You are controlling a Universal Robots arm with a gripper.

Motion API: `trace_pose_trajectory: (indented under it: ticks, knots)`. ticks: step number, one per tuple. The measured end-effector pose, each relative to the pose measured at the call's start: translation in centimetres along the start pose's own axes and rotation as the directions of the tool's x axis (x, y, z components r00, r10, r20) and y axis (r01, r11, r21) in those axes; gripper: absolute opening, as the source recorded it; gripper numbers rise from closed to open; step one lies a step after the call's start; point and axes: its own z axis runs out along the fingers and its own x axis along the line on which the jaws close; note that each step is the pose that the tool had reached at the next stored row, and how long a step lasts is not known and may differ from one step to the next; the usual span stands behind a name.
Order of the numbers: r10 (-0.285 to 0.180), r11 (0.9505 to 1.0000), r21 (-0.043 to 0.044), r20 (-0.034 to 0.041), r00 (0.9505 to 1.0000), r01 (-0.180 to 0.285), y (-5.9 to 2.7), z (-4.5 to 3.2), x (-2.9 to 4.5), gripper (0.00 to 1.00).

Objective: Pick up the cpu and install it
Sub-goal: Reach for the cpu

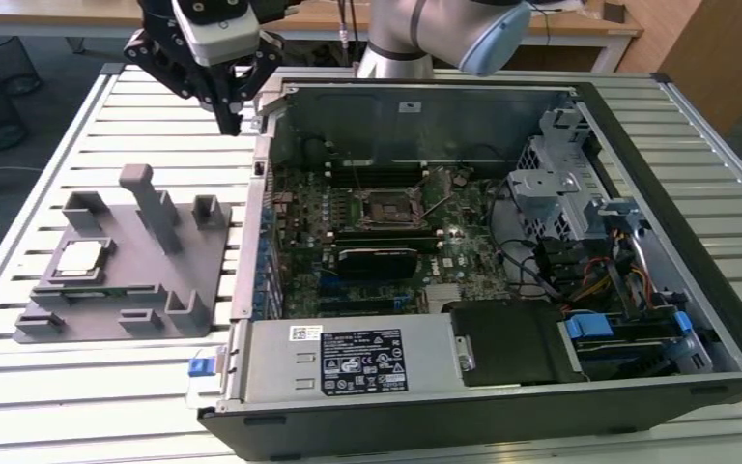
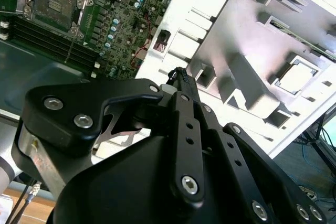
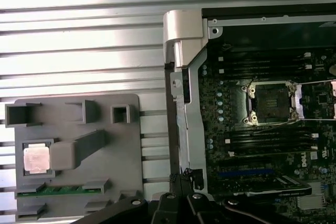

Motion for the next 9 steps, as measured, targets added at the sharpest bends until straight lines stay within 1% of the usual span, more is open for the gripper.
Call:
trace_pose_trajectory:
  ticks: [9]
  knots:
    - [0.000, 1.0000, 0.0000, 0.0000, 1.0000, 0.000, -0.07, 0.04, 0.80, 0.11]
